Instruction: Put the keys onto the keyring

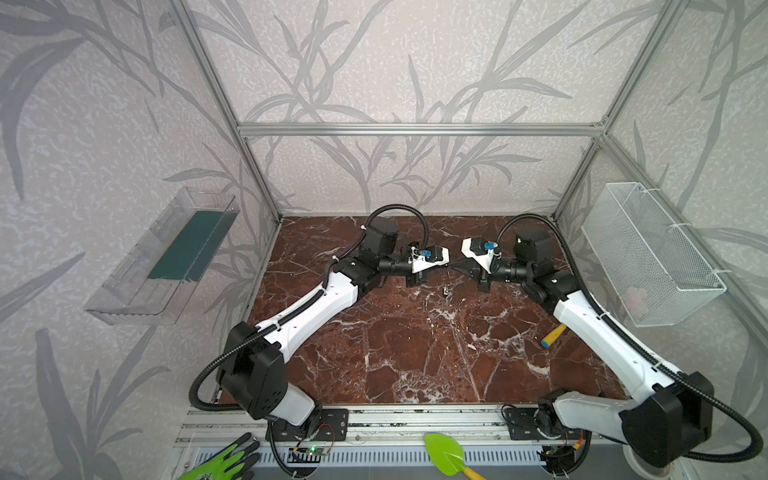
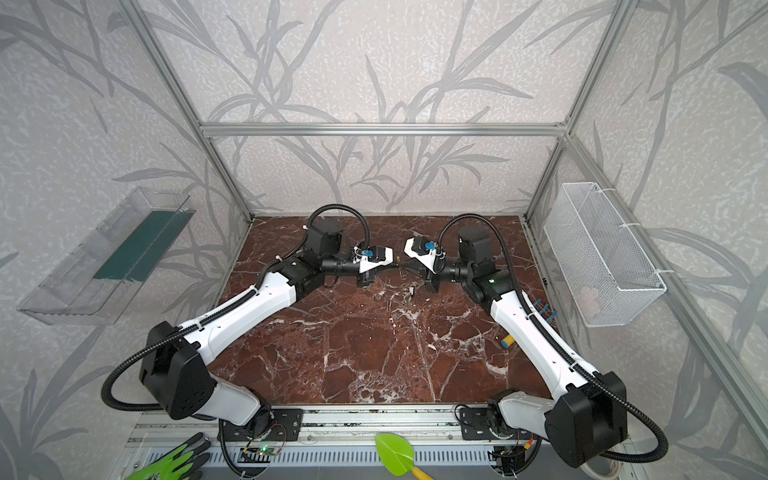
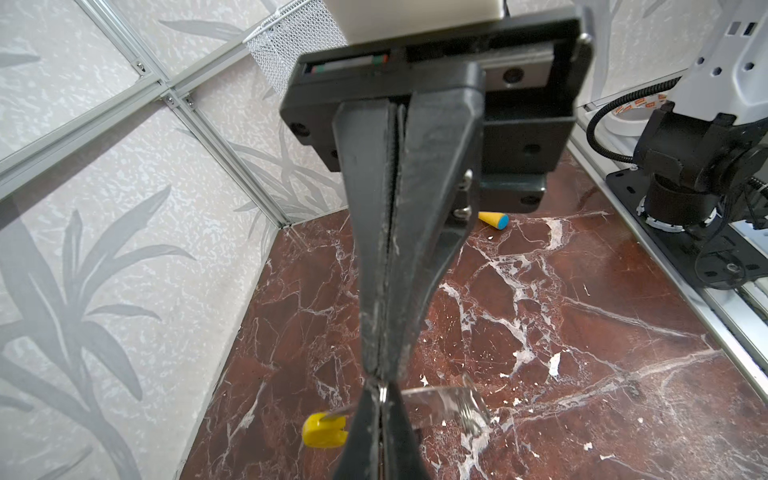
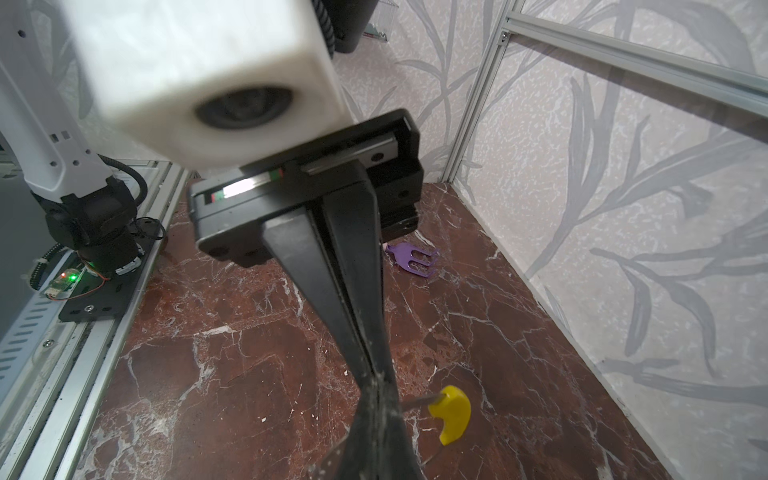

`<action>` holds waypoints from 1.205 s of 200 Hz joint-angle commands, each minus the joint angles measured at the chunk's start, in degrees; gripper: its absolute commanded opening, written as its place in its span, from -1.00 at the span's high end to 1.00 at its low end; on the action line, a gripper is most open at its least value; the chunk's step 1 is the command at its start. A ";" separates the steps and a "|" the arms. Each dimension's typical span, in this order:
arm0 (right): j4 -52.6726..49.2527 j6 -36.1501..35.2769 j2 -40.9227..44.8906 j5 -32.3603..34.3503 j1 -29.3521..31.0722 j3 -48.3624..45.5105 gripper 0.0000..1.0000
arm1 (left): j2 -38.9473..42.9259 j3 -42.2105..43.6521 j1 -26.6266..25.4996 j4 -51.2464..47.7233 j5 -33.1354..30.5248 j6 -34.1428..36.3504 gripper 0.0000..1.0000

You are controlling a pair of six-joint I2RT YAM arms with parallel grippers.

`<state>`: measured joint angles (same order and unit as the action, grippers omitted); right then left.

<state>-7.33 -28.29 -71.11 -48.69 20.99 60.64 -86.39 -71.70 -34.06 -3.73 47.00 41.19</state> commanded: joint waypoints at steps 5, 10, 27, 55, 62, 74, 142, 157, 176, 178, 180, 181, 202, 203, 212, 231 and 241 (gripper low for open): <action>3.41 2.31 0.64 1.60 -0.06 -0.47 0.95 | 1.93 0.33 -0.21 0.08 0.98 1.65 1.00; 4.36 2.57 0.94 2.17 -0.11 -1.08 0.89 | 1.93 0.42 -0.20 0.19 0.68 1.72 1.00; 6.14 3.05 1.80 3.27 -0.83 -2.85 0.58 | 2.35 1.02 -0.08 1.85 -0.09 1.52 1.00; 9.04 4.31 2.56 2.99 -2.35 -5.40 0.51 | 2.37 1.37 -0.08 3.76 -0.07 0.90 1.00; 9.01 4.13 2.56 2.75 -2.51 -5.51 0.50 | 2.37 1.39 -0.12 4.18 0.03 0.73 1.00; 10.01 4.20 2.97 2.71 -2.86 -6.24 0.50 | 2.45 1.49 -0.07 4.30 0.10 0.72 1.00; 11.47 4.91 1.82 -2.39 -3.07 -5.41 0.53 | 1.97 0.87 -0.08 4.86 1.79 -0.10 1.00; 11.15 5.11 1.50 -3.92 -3.06 -4.94 0.53 | 1.90 0.86 -0.12 5.47 1.78 -0.35 1.00; 9.99 4.81 1.02 -5.05 -3.07 -4.54 0.53 | 1.67 0.90 -0.12 6.56 1.86 -0.90 1.00; 9.80 4.69 0.99 -5.20 -3.06 -4.49 0.53 | 1.67 0.89 -0.12 6.68 1.86 -0.97 1.00; 9.55 4.55 0.98 -5.37 -3.06 -4.42 0.53 | 1.66 0.87 -0.13 6.75 1.86 -0.94 1.00; 9.50 4.51 0.93 -5.37 -3.06 -4.40 0.53 | 1.71 0.87 -0.13 6.78 1.91 -0.98 1.00; 8.99 4.00 0.80 -5.37 -3.06 -4.33 0.53 | 1.55 1.02 -0.12 8.14 2.22 -1.98 1.00; 9.00 3.97 0.80 -5.28 -3.06 -4.36 0.53 | 1.56 1.03 -0.13 8.22 2.22 -2.03 1.00; 9.07 4.03 0.80 -4.68 -3.06 -4.37 0.53 | 1.40 1.04 -0.04 9.11 2.46 -2.93 1.00; 9.42 4.34 0.71 -3.63 -3.06 -4.55 0.53 | 1.31 1.84 0.08 12.72 3.24 -6.25 1.00; 9.22 4.19 0.86 -2.24 -3.14 -4.74 0.53 | 1.30 2.54 0.35 15.27 3.70 -8.76 1.00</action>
<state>1.96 -24.01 -70.15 -52.03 18.13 54.50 -85.89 -70.46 -34.06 4.32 48.05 37.39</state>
